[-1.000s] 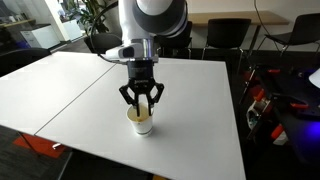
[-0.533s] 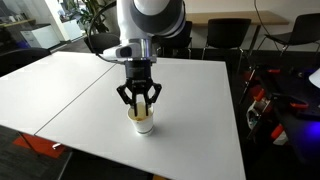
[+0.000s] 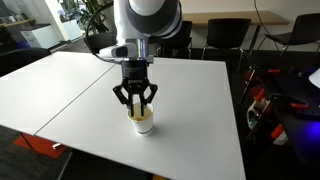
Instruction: Pick up the pen from the cup and place it on the table then move the cup to the right
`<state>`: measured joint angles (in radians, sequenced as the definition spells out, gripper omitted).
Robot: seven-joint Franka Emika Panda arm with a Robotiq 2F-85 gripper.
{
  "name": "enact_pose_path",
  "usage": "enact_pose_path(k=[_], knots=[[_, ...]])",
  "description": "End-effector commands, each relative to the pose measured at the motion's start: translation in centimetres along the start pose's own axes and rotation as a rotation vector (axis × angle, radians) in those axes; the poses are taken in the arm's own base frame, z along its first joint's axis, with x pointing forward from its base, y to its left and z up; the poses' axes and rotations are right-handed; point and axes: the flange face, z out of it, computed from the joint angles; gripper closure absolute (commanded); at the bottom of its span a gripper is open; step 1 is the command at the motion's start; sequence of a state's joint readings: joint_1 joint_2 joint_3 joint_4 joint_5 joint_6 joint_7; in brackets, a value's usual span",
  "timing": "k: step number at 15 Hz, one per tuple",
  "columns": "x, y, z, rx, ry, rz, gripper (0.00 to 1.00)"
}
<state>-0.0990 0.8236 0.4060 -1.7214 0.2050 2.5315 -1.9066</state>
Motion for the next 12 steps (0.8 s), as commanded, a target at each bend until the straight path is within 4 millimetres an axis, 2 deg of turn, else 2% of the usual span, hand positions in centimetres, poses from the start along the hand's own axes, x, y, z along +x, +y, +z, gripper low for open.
enact_pose_path(k=[1, 3, 4, 9, 12], knots=[[0.0, 0.7, 0.3, -0.015, -0.002, 0.019, 0.67], [-0.1, 0.4, 0.6, -0.012, 0.000, 0.032, 0.67], [-0.1, 0.3, 0.8, -0.010, 0.001, 0.037, 0.64], [-0.2, 0.0, 1.4, -0.002, 0.009, 0.054, 0.66], [-0.2, 0.0, 1.7, 0.006, 0.019, 0.053, 0.64]])
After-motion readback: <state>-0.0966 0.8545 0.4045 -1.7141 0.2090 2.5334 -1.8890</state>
